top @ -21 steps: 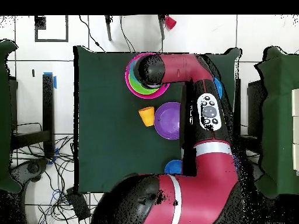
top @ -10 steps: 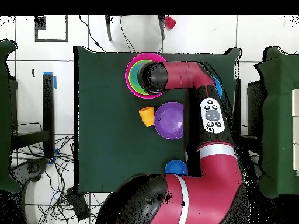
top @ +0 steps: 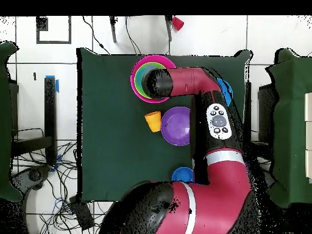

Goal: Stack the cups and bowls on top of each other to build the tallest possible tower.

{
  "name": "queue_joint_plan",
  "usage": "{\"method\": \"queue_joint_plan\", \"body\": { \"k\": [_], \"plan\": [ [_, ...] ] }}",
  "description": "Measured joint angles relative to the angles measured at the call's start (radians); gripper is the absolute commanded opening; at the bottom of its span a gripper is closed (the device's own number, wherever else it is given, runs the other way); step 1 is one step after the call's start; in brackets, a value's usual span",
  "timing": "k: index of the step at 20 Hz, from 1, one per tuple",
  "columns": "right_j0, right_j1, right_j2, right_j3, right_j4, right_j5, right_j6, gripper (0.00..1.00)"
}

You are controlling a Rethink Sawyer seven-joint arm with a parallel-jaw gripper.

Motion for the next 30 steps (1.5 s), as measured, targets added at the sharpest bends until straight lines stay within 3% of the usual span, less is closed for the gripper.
{"method": "queue_joint_plan", "body": {
  "k": [2, 3, 21, 30],
  "plan": [
    [0.002, 0.0, 0.0, 0.0, -0.006, -0.006, 0.0, 0.0],
    [0.006, 0.0, 0.0, 0.0, -0.008, -0.007, 0.0, 1.0],
    [0.008, -0.011, 0.0, 0.0, -0.009, -0.007, 0.0, 1.0],
    [0.005, -0.106, 0.0, 0.04, 0.016, 0.031, 0.0, 1.0]
  ]
}}
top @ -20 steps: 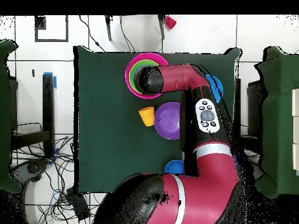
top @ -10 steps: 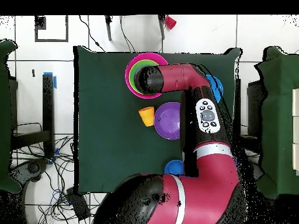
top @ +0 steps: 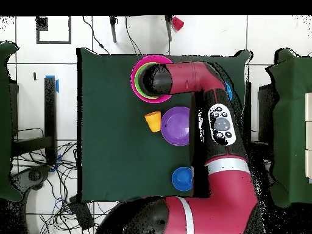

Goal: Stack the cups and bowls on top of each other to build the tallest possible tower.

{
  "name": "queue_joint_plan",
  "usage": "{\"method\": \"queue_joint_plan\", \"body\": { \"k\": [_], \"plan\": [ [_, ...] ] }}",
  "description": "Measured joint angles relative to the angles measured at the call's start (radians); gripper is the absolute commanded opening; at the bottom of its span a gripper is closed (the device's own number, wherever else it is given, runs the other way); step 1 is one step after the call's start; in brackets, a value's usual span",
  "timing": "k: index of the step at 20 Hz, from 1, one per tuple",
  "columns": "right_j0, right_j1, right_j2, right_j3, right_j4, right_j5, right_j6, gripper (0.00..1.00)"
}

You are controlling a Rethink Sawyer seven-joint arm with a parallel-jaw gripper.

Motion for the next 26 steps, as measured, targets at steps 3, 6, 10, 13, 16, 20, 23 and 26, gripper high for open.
{"method": "queue_joint_plan", "body": {
  "k": [3, 6, 10, 13, 16, 20, 23, 26],
  "plan": [
    [0.0, -0.032, 0.0, 0.018, 0.016, 0.023, 0.0, 1.0],
    [0.0, -0.08, 0.001, 0.037, 0.037, 0.069, 0.0, 1.0],
    [0.0, -0.117, 0.004, 0.048, 0.051, 0.093, 0.0, 1.0],
    [-0.002, -0.129, 0.009, 0.054, 0.062, 0.093, 0.0, 1.0],
    [-0.008, -0.132, 0.015, 0.076, 0.07, 0.081, 0.0, 1.0],
    [-0.021, -0.135, 0.019, 0.155, 0.071, 0.031, 0.0, 1.0],
    [-0.04, -0.135, 0.023, 0.247, 0.07, -0.023, 0.0, 1.0],
    [-0.053, -0.129, 0.022, 0.309, 0.069, -0.066, 0.0, 1.0]
  ]
}}
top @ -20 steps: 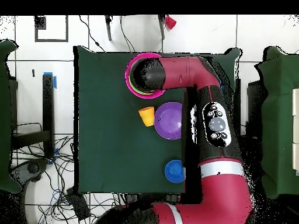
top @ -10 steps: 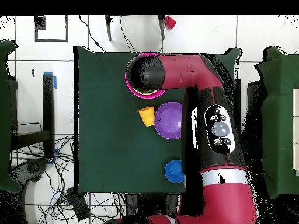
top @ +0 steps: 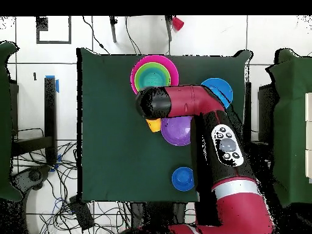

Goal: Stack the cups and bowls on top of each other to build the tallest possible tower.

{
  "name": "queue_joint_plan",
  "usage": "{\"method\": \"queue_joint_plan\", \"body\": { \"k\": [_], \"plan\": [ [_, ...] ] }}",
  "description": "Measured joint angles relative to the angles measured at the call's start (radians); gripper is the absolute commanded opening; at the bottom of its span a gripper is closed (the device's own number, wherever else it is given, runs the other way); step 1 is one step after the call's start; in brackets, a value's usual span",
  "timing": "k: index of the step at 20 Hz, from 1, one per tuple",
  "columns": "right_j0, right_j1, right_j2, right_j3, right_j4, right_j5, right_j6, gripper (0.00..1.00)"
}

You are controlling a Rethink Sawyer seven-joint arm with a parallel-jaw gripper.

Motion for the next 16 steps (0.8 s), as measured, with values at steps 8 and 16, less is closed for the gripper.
{"method": "queue_joint_plan", "body": {
  "k": [8, 16],
  "plan": [
    [-0.02, 0.061, 0.0, 0.083, 0.0, -0.122, 0.0, 1.0],
    [-0.03, 0.081, 0.0, 0.171, -0.009, -0.174, 0.0, 1.0]
  ]
}}
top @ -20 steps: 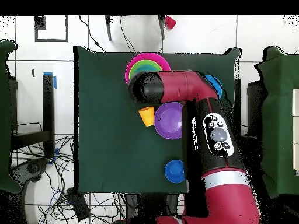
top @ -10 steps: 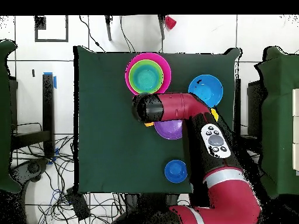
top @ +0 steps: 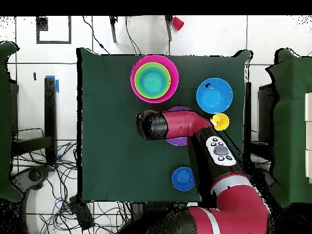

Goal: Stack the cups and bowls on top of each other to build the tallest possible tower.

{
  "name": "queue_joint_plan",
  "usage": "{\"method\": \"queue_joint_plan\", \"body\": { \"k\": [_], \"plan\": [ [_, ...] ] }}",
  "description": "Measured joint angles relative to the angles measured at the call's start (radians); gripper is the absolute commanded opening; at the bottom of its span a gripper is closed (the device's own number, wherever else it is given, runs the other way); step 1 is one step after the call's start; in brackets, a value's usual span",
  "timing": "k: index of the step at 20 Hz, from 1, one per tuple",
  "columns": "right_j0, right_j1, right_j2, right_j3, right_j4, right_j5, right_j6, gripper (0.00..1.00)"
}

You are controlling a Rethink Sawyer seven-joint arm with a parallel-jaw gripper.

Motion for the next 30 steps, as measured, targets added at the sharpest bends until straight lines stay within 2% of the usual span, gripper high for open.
{"method": "queue_joint_plan", "body": {
  "k": [10, 30],
  "plan": [
    [0.0, -0.018, 0.0, 0.06, 0.0, 0.0, 0.0, 1.0],
    [0.012, -0.024, -0.008, 0.071, 0.0, 0.0, 0.0, 1.0]
  ]
}}
